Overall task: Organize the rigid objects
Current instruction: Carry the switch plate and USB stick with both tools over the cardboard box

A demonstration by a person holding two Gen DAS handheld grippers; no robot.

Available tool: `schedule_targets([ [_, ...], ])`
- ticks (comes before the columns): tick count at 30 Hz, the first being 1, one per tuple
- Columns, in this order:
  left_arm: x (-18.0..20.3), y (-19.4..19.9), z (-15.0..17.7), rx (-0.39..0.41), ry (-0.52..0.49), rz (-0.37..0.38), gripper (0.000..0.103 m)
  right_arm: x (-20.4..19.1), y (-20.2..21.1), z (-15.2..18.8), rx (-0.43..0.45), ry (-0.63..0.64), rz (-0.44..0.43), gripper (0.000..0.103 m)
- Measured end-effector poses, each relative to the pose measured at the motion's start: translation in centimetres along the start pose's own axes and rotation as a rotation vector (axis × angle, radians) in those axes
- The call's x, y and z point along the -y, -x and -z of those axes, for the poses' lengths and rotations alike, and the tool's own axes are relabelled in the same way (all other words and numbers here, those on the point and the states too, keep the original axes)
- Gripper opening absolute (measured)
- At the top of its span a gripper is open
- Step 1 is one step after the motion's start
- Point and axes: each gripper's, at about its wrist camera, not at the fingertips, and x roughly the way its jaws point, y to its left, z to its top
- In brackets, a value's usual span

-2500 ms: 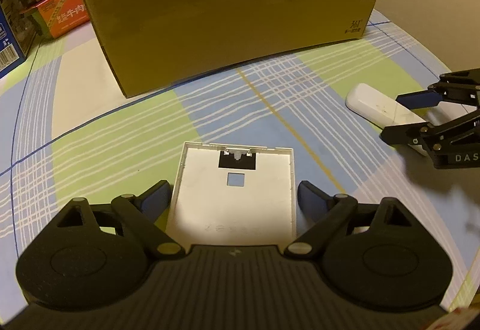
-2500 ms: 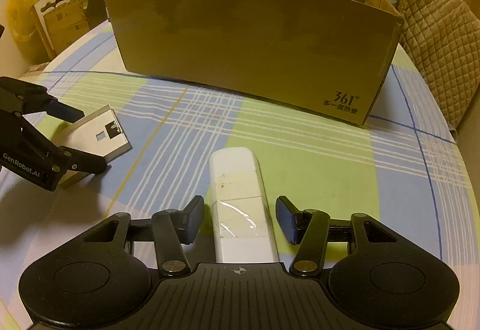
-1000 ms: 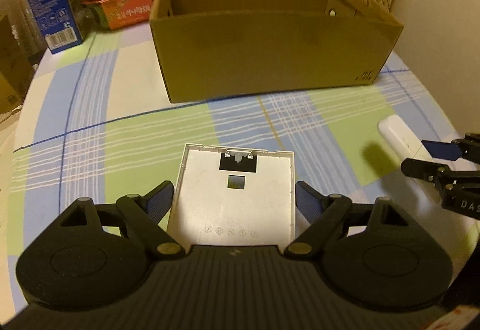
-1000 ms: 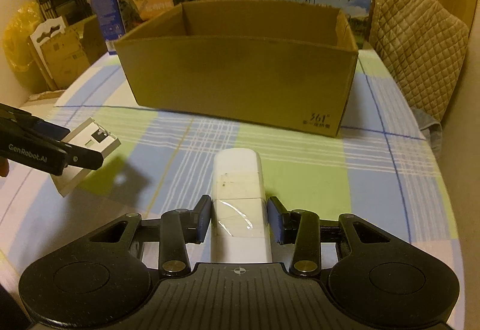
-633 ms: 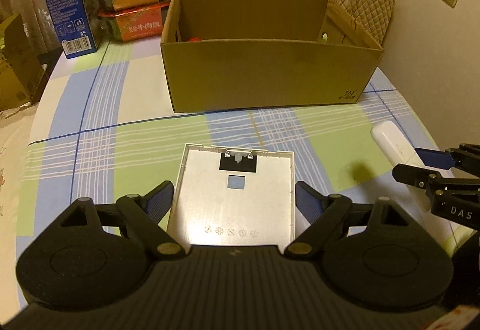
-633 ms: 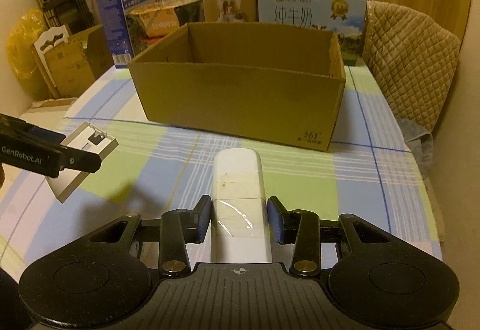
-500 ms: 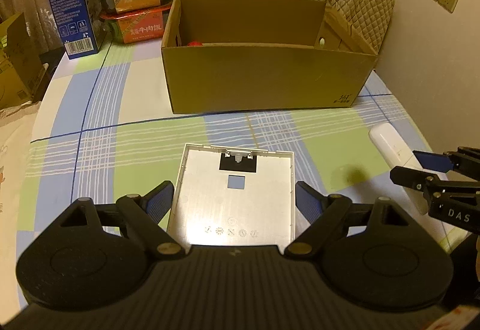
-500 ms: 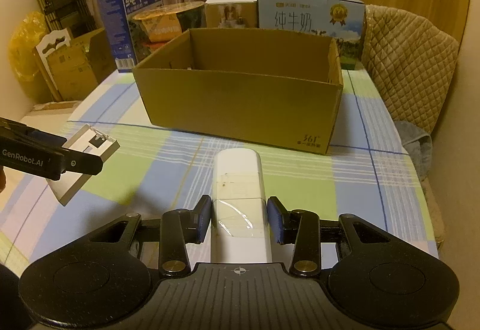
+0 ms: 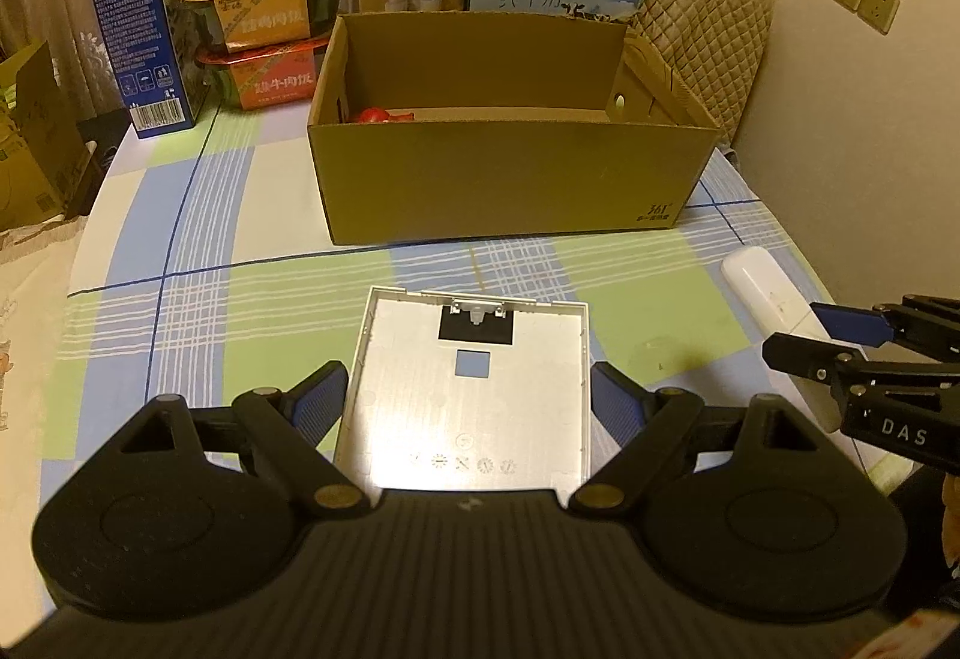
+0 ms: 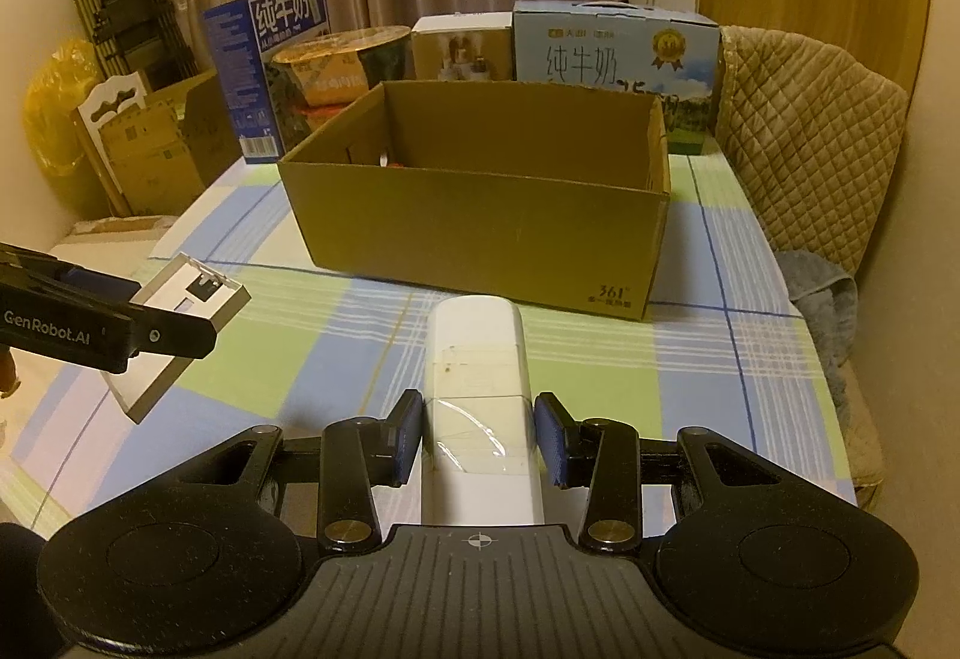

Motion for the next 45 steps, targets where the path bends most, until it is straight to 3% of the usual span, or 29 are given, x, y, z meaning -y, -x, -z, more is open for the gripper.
schedule_targets([
  [45,1.3,-1.4,-4.4,-0.005,-0.055,0.015,0.084,3.6,0.3,-5.8,0.005,-0.034,0.02,0.037],
])
